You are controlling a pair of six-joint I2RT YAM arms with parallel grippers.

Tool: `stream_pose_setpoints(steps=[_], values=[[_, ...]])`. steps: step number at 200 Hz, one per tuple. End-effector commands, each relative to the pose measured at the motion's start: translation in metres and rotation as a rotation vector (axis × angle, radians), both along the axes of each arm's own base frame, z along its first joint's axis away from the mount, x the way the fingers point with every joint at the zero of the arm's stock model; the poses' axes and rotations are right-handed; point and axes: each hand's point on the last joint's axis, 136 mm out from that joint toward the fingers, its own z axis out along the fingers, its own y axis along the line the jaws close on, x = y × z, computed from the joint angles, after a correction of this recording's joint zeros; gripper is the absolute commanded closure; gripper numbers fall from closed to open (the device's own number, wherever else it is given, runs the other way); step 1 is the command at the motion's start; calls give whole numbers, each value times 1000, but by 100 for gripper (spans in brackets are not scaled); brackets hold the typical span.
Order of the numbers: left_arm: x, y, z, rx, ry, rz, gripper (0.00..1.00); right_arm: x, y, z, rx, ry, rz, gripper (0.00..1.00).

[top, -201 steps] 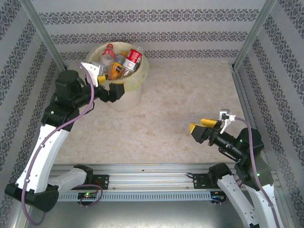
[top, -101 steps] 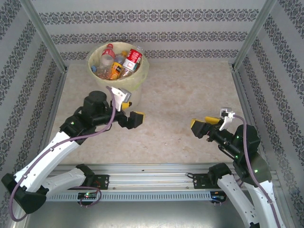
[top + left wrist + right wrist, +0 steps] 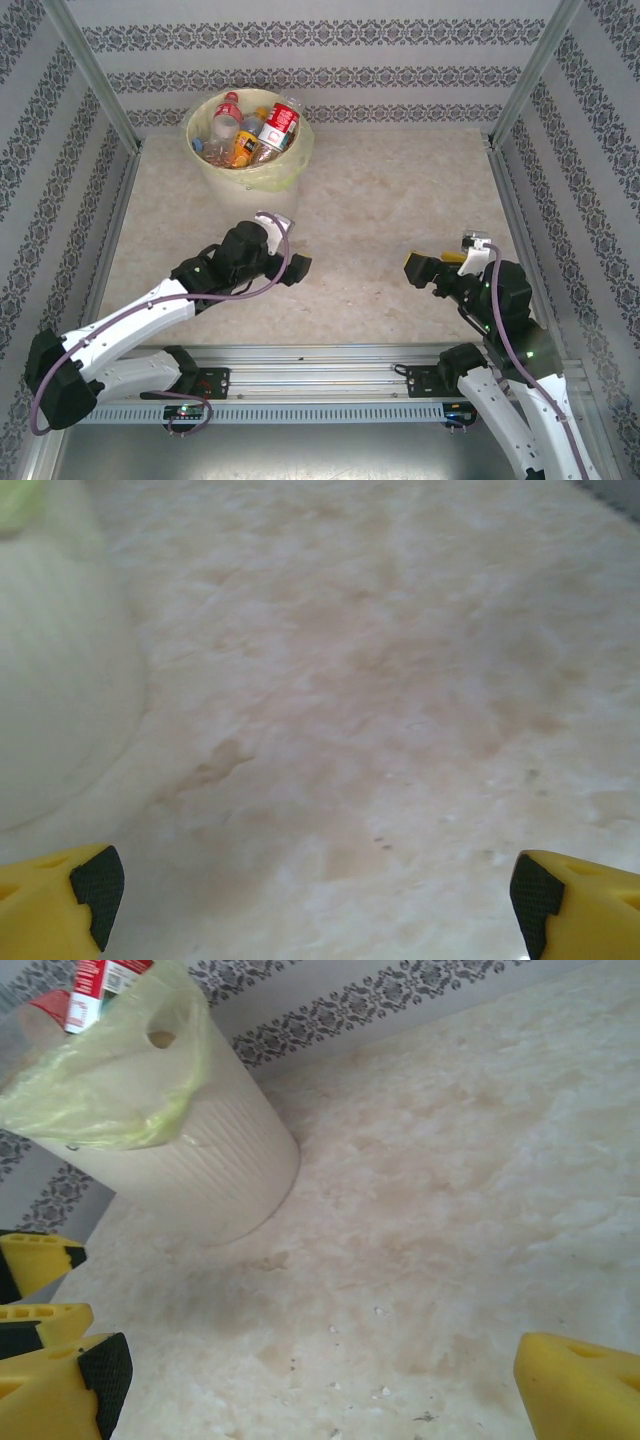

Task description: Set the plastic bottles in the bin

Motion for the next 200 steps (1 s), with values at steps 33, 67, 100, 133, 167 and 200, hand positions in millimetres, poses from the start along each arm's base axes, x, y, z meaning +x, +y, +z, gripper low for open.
stream_pose_setpoints(steps=[33,67,100,133,167,200], values=[[17,71,-4,79,-154,276,0,3,-13,-13,-35,-32,-71,2],[13,127,-3,159,-270,461,0,4,-11,-21,-47,-35,-55,2],[15,154,-13,109,-300,501,0,9,-9,-29,-65,-34,-46,2],[21,179,-20,82,-322,576,0,12,-7,-38,-48,-23,-47,2],[33,194,-27,80,-340,617,0,15,-7,-50,-41,7,-57,2],[49,207,-37,50,-382,626,0,18,-8,-55,-48,28,-68,2]])
